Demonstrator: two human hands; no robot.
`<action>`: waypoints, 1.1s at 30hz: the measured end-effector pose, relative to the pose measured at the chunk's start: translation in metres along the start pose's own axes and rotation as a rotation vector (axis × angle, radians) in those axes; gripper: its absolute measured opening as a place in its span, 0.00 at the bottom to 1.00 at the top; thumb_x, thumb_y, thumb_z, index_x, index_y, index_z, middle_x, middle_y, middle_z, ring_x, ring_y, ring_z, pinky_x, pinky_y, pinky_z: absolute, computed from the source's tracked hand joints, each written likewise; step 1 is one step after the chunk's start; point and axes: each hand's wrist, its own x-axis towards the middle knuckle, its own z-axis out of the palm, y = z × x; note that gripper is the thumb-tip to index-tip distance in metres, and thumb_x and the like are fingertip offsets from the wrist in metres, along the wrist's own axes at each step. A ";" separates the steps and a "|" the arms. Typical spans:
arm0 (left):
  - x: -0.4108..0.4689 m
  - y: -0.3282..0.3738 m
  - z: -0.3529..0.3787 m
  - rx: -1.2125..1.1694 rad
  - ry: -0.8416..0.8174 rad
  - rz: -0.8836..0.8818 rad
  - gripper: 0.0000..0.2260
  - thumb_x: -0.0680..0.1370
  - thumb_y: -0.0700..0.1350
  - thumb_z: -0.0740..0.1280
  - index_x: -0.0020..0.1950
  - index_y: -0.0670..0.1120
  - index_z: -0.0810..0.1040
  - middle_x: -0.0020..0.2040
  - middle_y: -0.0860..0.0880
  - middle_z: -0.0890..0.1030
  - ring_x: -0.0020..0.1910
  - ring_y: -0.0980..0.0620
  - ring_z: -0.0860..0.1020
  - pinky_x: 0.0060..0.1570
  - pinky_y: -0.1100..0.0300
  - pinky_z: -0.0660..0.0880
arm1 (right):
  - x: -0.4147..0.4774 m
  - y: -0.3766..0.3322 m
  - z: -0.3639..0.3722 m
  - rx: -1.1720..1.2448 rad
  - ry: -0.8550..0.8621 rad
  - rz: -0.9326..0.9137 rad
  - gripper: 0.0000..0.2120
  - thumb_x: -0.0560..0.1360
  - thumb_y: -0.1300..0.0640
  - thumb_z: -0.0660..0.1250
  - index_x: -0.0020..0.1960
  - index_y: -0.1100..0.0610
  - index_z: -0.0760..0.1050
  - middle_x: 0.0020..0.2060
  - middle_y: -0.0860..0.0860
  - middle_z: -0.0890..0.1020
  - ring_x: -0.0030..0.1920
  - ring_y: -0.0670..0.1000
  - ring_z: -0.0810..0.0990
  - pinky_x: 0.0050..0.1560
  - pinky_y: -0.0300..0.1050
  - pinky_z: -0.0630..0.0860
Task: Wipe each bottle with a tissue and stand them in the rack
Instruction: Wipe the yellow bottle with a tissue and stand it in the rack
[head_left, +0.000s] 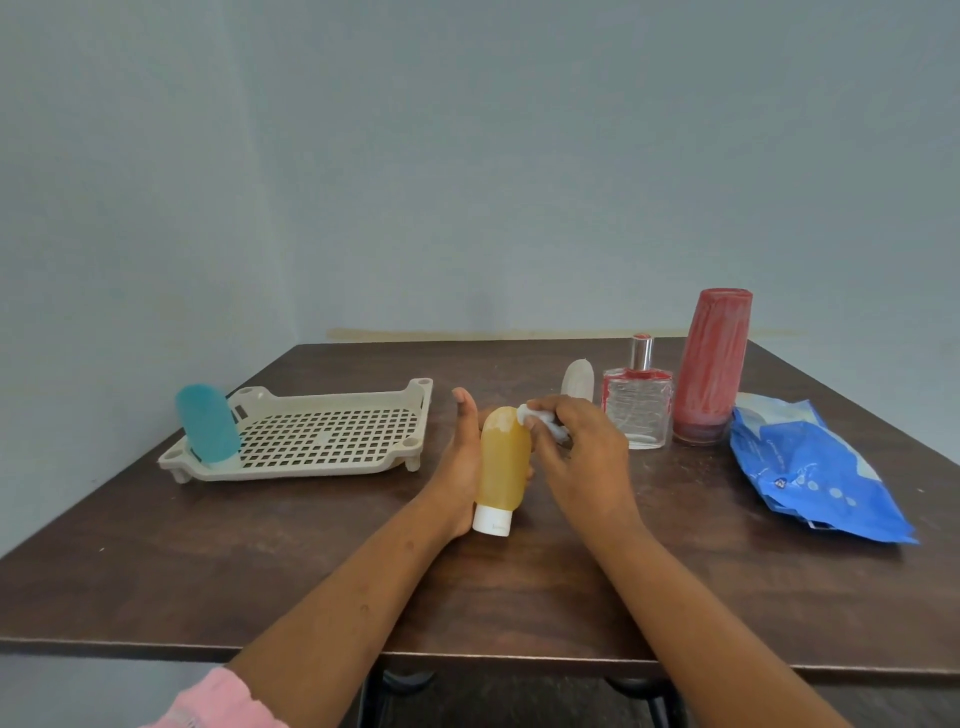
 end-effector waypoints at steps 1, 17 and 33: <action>0.000 0.000 0.000 0.009 -0.003 0.002 0.35 0.74 0.71 0.44 0.47 0.48 0.82 0.40 0.42 0.85 0.40 0.46 0.82 0.49 0.50 0.77 | 0.000 -0.001 0.000 0.000 -0.002 -0.008 0.06 0.75 0.57 0.67 0.52 0.56 0.79 0.45 0.45 0.79 0.45 0.39 0.74 0.47 0.23 0.67; 0.005 -0.003 -0.002 0.065 0.052 0.038 0.34 0.77 0.68 0.40 0.42 0.49 0.80 0.32 0.51 0.84 0.41 0.51 0.81 0.49 0.54 0.77 | -0.010 -0.005 -0.001 0.007 -0.097 -0.183 0.04 0.73 0.57 0.69 0.47 0.56 0.80 0.41 0.48 0.80 0.41 0.44 0.76 0.42 0.36 0.72; -0.001 0.002 0.001 0.078 0.010 0.032 0.37 0.73 0.71 0.40 0.42 0.51 0.83 0.37 0.48 0.85 0.40 0.50 0.83 0.50 0.51 0.79 | -0.001 0.001 -0.004 -0.031 -0.063 -0.049 0.04 0.74 0.57 0.68 0.47 0.56 0.80 0.39 0.44 0.77 0.39 0.39 0.73 0.39 0.26 0.66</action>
